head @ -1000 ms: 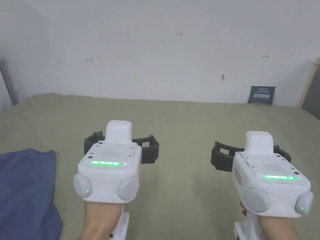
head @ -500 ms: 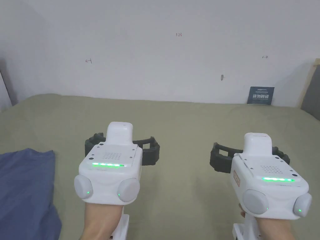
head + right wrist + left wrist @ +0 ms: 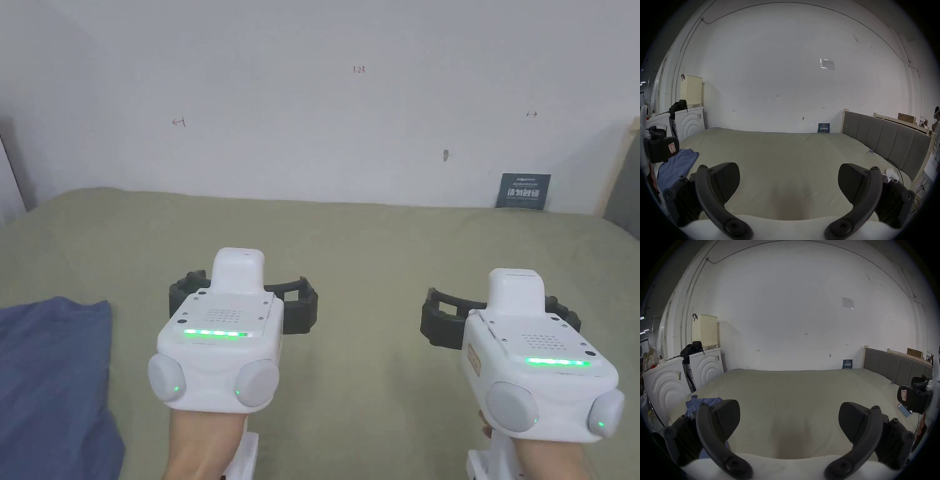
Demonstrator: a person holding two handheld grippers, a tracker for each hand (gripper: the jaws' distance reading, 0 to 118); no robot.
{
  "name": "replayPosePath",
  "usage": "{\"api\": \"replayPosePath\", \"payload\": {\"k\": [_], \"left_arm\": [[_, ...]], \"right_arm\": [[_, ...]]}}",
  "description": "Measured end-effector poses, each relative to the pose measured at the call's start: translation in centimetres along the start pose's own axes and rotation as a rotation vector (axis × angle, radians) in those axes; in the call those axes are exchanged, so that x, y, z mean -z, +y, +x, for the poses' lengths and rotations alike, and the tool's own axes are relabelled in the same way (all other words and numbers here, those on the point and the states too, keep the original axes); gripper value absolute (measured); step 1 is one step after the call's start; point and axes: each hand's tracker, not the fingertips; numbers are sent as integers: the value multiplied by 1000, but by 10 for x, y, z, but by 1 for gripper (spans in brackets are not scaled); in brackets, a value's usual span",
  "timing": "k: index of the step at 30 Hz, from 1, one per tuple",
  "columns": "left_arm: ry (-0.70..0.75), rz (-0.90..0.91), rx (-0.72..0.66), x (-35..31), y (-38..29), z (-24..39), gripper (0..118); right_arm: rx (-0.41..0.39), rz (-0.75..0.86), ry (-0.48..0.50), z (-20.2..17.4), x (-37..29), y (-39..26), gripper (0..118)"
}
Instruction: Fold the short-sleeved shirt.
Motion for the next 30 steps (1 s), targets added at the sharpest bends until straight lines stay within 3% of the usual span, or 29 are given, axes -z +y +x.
{"api": "replayPosePath", "payload": {"k": [30], "left_arm": [[2,-2,-15,-3,-1,-3,118]], "right_arm": [[-14,-1,10,-4,0,1,118]]}}
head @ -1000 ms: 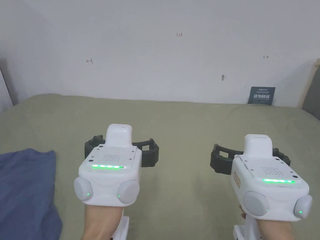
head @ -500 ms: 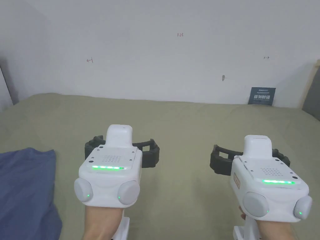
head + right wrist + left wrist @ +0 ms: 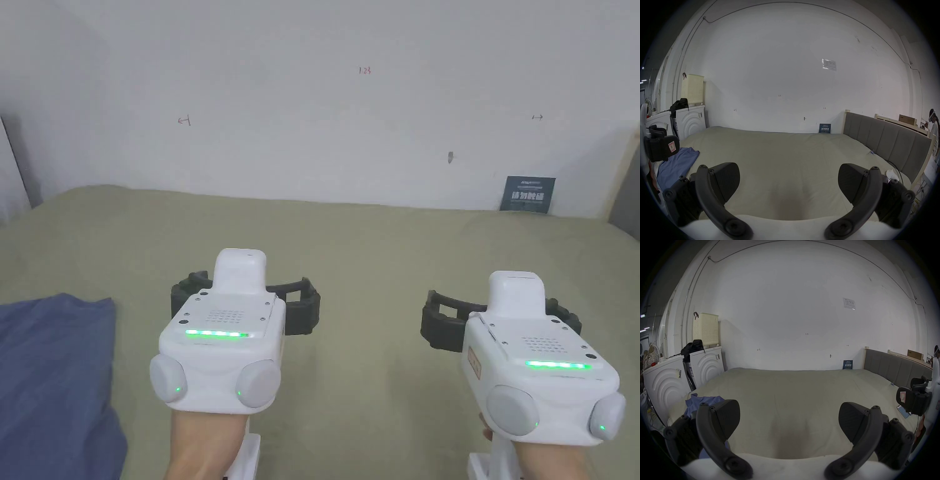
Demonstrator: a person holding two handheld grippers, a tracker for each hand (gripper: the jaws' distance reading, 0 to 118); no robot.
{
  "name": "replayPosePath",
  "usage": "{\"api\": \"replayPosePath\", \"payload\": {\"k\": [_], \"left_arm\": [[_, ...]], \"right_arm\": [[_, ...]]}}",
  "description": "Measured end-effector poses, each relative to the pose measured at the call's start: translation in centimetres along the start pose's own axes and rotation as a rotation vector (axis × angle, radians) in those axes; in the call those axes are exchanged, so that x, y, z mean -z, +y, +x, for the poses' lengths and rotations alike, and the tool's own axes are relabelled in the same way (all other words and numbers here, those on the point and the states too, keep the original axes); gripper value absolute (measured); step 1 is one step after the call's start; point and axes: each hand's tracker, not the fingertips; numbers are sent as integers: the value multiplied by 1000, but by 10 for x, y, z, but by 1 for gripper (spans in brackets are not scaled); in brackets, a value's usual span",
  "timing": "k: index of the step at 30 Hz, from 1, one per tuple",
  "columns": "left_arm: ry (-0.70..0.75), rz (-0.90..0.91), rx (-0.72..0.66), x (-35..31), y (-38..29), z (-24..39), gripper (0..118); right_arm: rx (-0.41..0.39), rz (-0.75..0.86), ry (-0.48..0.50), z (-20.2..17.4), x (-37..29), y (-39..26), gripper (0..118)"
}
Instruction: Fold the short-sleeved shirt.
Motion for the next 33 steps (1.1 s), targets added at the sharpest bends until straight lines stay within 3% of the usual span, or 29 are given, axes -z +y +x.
{"api": "replayPosePath", "payload": {"k": [33], "left_arm": [[-13,24,18,0,8,-2,118]], "right_arm": [[-18,31,-13,1,1,5,118]]}}
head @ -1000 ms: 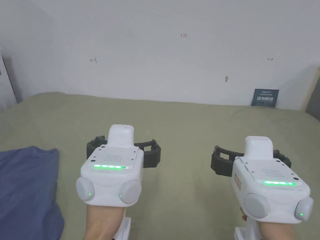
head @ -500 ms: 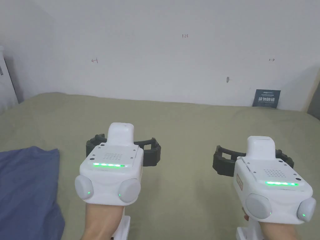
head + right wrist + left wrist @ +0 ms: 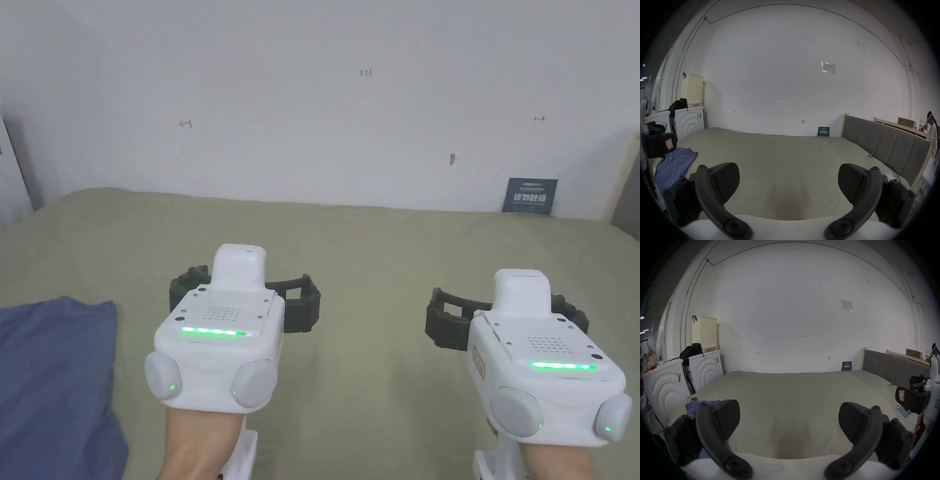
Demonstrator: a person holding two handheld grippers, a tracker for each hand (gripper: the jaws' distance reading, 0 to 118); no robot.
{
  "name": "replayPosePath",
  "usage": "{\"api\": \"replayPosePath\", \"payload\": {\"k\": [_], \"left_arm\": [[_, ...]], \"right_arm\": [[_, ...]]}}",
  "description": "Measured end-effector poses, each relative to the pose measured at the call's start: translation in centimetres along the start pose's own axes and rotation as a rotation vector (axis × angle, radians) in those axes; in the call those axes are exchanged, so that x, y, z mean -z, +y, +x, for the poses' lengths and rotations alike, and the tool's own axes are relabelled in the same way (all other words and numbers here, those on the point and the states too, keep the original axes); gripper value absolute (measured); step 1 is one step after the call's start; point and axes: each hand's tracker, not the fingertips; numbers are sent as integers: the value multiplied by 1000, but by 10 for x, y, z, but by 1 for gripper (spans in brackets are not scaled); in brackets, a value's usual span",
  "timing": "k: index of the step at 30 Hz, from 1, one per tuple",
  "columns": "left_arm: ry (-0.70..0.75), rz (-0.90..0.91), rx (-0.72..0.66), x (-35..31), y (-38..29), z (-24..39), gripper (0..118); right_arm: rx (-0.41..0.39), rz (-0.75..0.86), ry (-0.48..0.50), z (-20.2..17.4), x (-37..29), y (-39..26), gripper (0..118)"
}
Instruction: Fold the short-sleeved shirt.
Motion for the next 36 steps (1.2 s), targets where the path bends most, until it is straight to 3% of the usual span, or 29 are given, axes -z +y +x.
{"api": "replayPosePath", "payload": {"k": [3,8,9,10,11,12,13,14,17,28,36], "left_arm": [[-11,7,0,1,1,-1,118],[8,-2,-10,0,1,-1,118],[18,-8,-16,0,1,-1,118],[17,-16,-15,1,2,-3,111],[14,-22,-10,1,2,-3,93],[11,-27,0,1,2,-3,42],[8,-25,3,1,1,-3,1],[23,-25,10,2,1,-2,1],[8,-44,-8,11,-2,-2,1],[6,-48,-9,20,-4,6,1],[104,-64,-39,22,0,-49,1]], "right_arm": [[-22,2,-8,-1,0,0,118],[7,1,-28,0,2,2,116],[13,3,-42,1,2,1,109],[14,-4,-44,2,2,3,91],[12,1,-46,3,1,3,53],[7,10,-56,4,0,3,8],[-5,19,-90,4,1,2,8],[3,34,-126,3,1,3,8],[52,-15,-86,12,1,8,8],[17,-32,-103,21,3,9,8],[6,-51,0,-18,21,16,8]]}}
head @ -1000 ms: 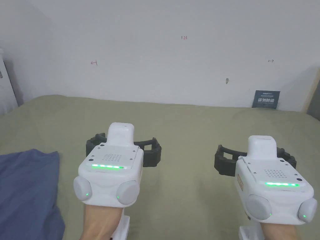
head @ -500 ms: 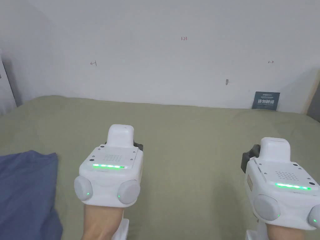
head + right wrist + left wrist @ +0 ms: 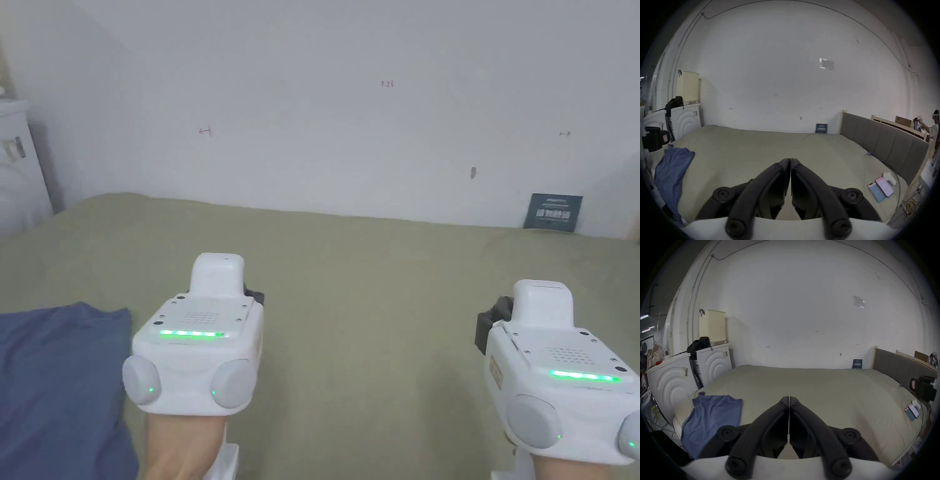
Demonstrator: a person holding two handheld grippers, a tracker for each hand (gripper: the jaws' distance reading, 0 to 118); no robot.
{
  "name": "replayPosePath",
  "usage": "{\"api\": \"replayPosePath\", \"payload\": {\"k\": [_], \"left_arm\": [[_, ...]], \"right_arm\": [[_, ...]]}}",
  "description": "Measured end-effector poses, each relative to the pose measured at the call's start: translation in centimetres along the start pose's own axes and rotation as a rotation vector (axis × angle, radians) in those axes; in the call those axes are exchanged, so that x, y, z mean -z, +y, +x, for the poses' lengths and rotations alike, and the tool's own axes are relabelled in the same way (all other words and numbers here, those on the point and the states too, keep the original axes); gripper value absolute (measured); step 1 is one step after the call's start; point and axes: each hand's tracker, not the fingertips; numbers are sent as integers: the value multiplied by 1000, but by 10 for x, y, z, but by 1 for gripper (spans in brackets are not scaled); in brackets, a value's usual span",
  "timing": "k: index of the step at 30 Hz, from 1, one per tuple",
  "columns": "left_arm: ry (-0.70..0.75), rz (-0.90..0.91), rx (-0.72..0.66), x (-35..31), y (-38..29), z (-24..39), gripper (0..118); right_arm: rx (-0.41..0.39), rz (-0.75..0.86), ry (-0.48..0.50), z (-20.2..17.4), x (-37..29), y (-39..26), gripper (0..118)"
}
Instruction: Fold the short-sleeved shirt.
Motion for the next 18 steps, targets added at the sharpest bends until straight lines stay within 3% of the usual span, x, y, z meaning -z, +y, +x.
{"api": "replayPosePath", "payload": {"k": [5,12,18], "left_arm": [[187,-42,-19,-8,-1,-74,1],[442,-64,-69,-61,-8,-200,1],[608,-80,-104,-105,-15,-272,1]], "right_arm": [[26,-41,216,-84,18,8,8],[-41,-29,496,-215,12,9,8],[-36,-48,646,-283,1,4,8]]}}
